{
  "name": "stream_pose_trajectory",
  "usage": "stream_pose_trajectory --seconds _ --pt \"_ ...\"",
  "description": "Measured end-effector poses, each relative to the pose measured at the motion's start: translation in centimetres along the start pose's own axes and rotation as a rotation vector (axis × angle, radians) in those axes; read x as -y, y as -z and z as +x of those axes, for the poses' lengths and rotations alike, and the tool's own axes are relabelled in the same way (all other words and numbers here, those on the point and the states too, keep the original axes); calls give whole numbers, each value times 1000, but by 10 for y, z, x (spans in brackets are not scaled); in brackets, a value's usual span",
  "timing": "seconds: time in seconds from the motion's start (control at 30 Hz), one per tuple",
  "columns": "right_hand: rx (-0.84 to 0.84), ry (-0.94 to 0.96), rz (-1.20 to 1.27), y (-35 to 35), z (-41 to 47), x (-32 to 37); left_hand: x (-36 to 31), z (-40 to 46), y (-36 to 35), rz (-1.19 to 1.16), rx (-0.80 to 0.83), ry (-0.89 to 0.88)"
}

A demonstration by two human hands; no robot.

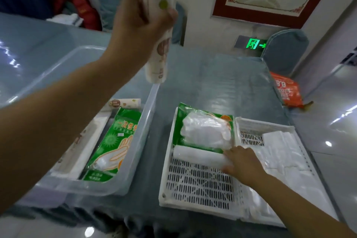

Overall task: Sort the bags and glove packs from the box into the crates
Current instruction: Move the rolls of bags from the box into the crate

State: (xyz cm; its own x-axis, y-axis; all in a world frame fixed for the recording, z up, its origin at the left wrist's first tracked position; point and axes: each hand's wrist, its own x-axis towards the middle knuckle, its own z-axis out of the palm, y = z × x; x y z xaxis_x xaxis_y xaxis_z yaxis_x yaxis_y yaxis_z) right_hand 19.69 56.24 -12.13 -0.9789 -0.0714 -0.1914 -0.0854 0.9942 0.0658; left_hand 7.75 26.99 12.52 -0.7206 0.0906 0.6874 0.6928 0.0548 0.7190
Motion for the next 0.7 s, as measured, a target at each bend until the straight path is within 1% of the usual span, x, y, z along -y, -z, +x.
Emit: stream_pose_trajectory --seconds 0.07,0.13,0.27,0.33,0.47,0.6,0.7 --pt "-26 25 -47 -12 6 -4 -3 -8 -25 -40 157 79" --pt "-61 25 -44 -17 11 -6 3 -16 -49 -14 281 189" --pt "-100 30 18 -26 12 -10 27 -37 -93 110 376 462" --pt "-132 26 26 -28 11 -11 43 -50 -108 135 452 543" --pt "-216 16 7 -27 7 -14 67 -82 -127 240 692 591" --pt "-286 -10 139 -27 7 -25 90 -121 -148 238 858 667" --pt "-451 -5 321 -20 -2 -33 106 -144 -157 253 1074 695"
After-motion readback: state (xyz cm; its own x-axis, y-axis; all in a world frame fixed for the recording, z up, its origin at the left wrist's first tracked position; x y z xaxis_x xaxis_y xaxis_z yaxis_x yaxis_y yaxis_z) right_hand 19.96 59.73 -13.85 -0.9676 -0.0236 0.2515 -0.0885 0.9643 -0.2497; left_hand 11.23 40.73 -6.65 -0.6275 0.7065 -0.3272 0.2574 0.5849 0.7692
